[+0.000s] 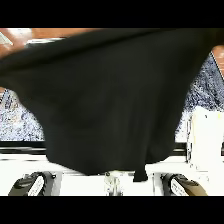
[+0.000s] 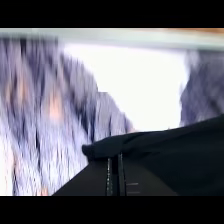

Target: Fold the shirts.

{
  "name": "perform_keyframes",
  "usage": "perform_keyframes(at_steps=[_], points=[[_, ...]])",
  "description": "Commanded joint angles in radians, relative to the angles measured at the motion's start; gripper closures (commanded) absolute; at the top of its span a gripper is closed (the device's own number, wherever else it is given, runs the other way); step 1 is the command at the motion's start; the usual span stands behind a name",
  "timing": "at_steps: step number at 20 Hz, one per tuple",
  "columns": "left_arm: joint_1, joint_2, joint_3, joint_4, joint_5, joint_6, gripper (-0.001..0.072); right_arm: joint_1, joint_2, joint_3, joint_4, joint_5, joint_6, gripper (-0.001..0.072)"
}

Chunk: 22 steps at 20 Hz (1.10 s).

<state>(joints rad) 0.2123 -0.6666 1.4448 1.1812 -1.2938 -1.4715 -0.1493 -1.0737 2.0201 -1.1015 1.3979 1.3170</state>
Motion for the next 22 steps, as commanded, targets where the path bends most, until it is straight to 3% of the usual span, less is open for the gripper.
perform_keyframes(at_steps=[1, 4, 8, 11, 15, 16, 17, 18, 19, 21, 22], points=[[0.001, -0.097, -0.244, 0.058, 0.107, -0.011, 0.0668, 0.023, -0.266, 0.001, -0.019, -0.015, 0.052, 0.0655], [0.001, -0.279, -0.351, 0.058, 0.224, -0.011, 0.0668, 0.11, -0.523, 0.001, -0.019, -0.121, 0.06, 0.0655], [0.001, -0.554, -0.352, 0.034, 0.251, -0.011, 0.0667, 0.206, -0.79, 0.001, -0.015, -0.247, 0.063, 0.0654], [0.001, -0.695, -0.352, -0.016, 0.256, -0.011, 0.0667, 0.228, -0.888, 0.001, -0.007, -0.25, 0.067, 0.0653], [-0.001, -0.805, -0.351, -0.148, 0.255, -0.011, 0.0666, 0.232, -0.941, 0.001, -0.006, -0.224, 0.183, 0.0647], [0.0, -0.809, -0.351, -0.171, 0.252, -0.011, 0.0621, 0.232, -0.938, 0.002, 0.007, -0.226, 0.195, 0.0599], [0.003, -0.808, -0.344, -0.172, 0.22, -0.011, 0.0424, 0.226, -0.928, 0.002, 0.03, -0.223, 0.202, 0.0296], [0.016, -0.809, -0.324, -0.159, 0.148, -0.011, 0.0112, 0.217, -0.908, 0.002, 0.049, -0.198, 0.193, 0.0026], [0.039, -0.809, -0.299, -0.133, 0.059, -0.018, 0.005, 0.203, -0.882, 0.002, 0.027, -0.156, 0.174, 0.0026], [0.111, -0.796, -0.264, -0.059, -0.138, -0.015, 0.0053, 0.161, -0.81, 0.002, -0.159, 0.011, 0.125, 0.0033], [0.152, -0.772, -0.273, -0.031, -0.217, 0.002, 0.0054, 0.138, -0.776, 0.002, -0.315, 0.138, 0.104, 0.0163]])
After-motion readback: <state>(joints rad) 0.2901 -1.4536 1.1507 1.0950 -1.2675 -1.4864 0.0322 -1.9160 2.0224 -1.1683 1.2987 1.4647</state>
